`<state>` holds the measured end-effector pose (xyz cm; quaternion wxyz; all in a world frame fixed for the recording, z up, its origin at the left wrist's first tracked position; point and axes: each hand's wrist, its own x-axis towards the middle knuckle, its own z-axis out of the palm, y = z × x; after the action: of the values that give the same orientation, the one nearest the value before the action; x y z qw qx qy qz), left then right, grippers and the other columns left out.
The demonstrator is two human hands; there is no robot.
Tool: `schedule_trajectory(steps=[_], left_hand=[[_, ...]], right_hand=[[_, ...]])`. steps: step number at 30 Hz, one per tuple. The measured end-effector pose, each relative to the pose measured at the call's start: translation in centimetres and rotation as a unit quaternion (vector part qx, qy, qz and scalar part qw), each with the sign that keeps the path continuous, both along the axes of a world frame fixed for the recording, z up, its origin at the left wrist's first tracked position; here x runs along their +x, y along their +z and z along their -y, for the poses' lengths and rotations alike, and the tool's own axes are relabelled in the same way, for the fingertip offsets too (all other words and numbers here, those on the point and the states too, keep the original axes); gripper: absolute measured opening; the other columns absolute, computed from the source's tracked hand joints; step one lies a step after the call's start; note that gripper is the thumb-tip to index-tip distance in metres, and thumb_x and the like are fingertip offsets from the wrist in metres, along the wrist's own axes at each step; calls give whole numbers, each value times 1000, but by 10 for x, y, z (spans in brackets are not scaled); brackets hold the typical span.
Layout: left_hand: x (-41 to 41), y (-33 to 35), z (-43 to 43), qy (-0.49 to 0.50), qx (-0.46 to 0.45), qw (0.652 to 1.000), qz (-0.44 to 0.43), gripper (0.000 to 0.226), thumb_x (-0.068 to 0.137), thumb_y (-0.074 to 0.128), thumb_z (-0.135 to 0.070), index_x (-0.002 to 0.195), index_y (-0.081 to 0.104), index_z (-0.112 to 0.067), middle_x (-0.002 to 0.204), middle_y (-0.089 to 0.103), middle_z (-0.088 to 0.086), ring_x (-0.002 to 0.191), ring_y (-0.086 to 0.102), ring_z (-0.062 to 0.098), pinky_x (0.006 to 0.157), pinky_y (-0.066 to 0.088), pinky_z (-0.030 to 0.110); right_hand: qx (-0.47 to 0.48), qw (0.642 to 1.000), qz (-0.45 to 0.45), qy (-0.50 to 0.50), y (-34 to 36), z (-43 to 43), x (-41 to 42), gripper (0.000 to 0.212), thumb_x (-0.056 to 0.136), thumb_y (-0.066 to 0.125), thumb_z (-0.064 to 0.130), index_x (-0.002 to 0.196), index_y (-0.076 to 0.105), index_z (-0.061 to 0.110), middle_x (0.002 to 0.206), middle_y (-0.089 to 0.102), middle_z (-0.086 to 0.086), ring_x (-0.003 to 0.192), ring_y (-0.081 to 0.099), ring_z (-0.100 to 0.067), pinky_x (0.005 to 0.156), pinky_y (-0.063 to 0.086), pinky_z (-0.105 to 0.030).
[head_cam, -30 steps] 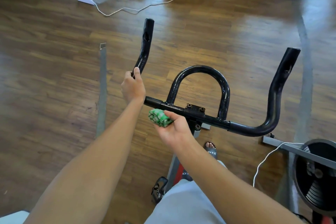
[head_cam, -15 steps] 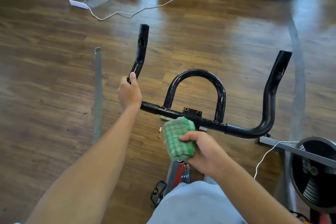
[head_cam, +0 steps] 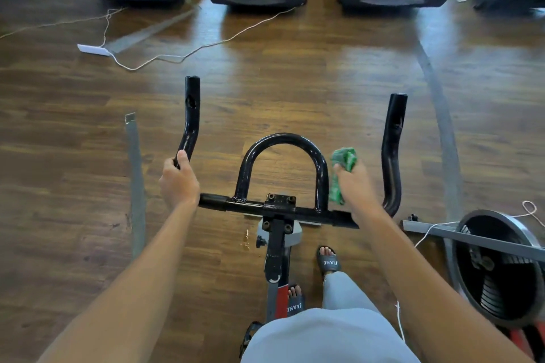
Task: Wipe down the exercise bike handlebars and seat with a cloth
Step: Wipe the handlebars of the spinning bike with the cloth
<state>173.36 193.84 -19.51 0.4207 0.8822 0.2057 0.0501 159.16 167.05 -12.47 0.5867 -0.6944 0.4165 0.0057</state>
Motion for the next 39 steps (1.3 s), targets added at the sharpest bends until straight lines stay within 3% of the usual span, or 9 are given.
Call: schedule_trajectory(steps=[6,16,19,21,23,29,33,36,39], left_hand=[[1,2,1,11,8,1000,-14,51,98,26,-59,99,56,-18,93,68,8,85,67,33,76,49,42],[3,-4,3,22,20,1000,-9,53,98,26,-59,104,59,-17,90,68,5,84,67,30,84,51,47],[2,0,5,23,27,999,0,50,100,28,-55,101,60,-16,81,67,3,77,67,29,72,50,38],[3,0,7,29,-1,1000,9,46,101,33,-52,100,61,-16,74,65,1,68,67,28,65,51,36],[5,-1,5,39,-29,999,11,45,99,36,-53,99,62,-17,72,65,1,60,67,25,67,58,46],[2,5,5,28,-29,999,10,48,97,35,-58,96,63,-19,72,67,2,61,68,25,72,58,48],[-4,8,8,33,-45,998,7,72,86,23,-80,104,62,-22,87,68,6,80,68,33,78,56,51],[-8,13,11,23,-50,998,10,76,88,16,-79,117,60,-24,91,68,6,84,68,31,81,55,50],[-8,14,11,21,-48,998,18,76,90,15,-77,121,59,-22,87,66,5,83,68,31,81,56,50]], right_hand=[[6,993,-83,81,0,-24,2,52,108,34,35,153,16,19,149,41,-9,131,44,-30,108,35,-47],[65,989,-113,72,-5,-11,16,60,106,33,46,156,12,21,146,43,-10,127,47,-30,106,38,-48],[-72,976,-106,176,-2,2,68,61,104,30,55,152,27,17,131,53,-7,120,52,-26,102,39,-43],[-247,906,-109,327,8,-1,106,61,103,27,59,147,36,18,132,57,-5,122,54,-27,110,35,-47],[-374,792,-79,476,13,-18,134,62,103,23,61,145,40,19,138,56,-4,127,52,-24,115,30,-49],[-474,464,6,748,4,-95,118,64,104,23,56,150,37,15,154,42,-6,148,28,-24,124,3,-50],[-475,450,109,749,-9,-84,103,67,101,18,64,151,37,22,143,50,1,142,34,-21,124,4,-45],[-506,458,184,707,-27,-76,87,66,101,15,65,148,41,26,129,56,1,133,43,-22,122,9,-46],[-505,449,216,704,-39,-61,89,54,106,14,56,146,42,31,136,52,2,138,40,-20,123,6,-43]])
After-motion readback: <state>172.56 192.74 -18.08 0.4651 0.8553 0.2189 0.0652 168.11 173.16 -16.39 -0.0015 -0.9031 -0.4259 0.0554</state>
